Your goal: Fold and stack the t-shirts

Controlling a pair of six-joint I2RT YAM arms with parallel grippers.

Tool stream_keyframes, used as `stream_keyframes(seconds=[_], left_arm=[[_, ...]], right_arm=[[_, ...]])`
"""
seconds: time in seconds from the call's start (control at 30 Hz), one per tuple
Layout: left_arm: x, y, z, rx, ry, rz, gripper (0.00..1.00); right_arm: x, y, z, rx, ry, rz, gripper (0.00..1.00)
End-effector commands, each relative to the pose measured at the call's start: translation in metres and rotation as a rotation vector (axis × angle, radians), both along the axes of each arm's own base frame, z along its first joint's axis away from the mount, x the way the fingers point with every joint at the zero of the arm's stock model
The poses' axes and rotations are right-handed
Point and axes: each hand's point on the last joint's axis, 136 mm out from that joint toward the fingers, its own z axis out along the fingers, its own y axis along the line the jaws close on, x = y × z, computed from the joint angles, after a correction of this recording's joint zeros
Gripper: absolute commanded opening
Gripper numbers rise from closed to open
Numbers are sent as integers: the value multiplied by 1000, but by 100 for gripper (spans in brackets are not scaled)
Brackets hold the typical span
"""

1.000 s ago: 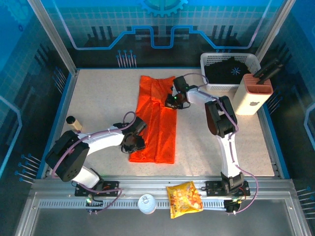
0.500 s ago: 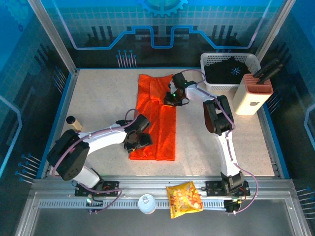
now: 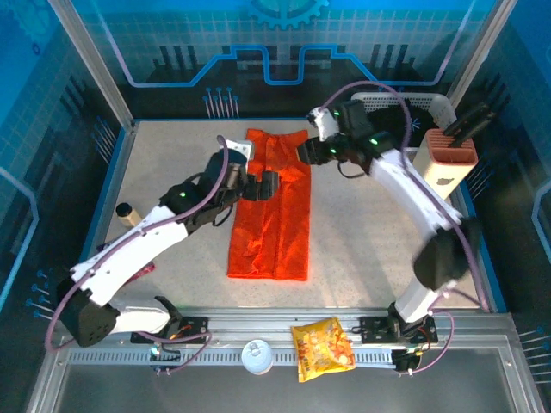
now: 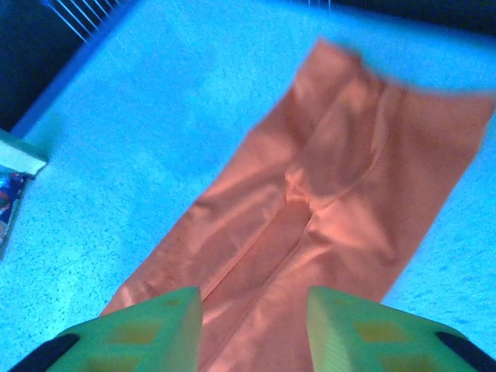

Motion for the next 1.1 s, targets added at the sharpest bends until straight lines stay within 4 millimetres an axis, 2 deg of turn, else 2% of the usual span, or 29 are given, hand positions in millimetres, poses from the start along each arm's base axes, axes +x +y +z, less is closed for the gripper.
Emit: stream_keyframes(seconds=[0.0,0.07,0.13,0.17,0.27,0.3,0.37,0.47,0.6,0.7,0.8,0.9,1.07], left_arm=[[3,-17,61,230,-413,-247,99],[-7,-32,74,293,-566,-382,99],[-21,-46,69,395,-650,-547,99],[-32,-52,59,457,-652,-653,99],[-72,-55,19,575,-564,-950,99],[-89,-51,4,596,-518,-1034,99],[-108,-41,-19,620,-448,-1107,99],[-127,-21,-54,668,-328,-1149,96],[-147,10,-114,800,-141,-1213,93],[-160,27,-155,887,-25,-1280,90],[-160,27,-175,905,-42,-1294,91],[-159,22,-189,895,-60,-1300,92],[-158,29,-213,942,-4,-1329,93]], right_arm=[[-45,-16,-1,-224,-192,51,47],[-74,-20,2,-261,-298,89,53],[-100,-18,2,-262,-378,164,63],[-117,-17,-3,-264,-413,223,71],[-158,-15,-28,-350,-505,406,76],[-172,-15,-39,-399,-523,477,77],[-191,-17,-57,-476,-514,573,78],[-211,-22,-87,-576,-392,688,78],[-239,-21,-137,-750,-211,895,80],[-250,-14,-171,-816,-93,985,77],[-254,-6,-196,-840,-9,1006,75],[-252,5,-211,-818,7,982,75],[-246,21,-226,-762,-4,945,76]])
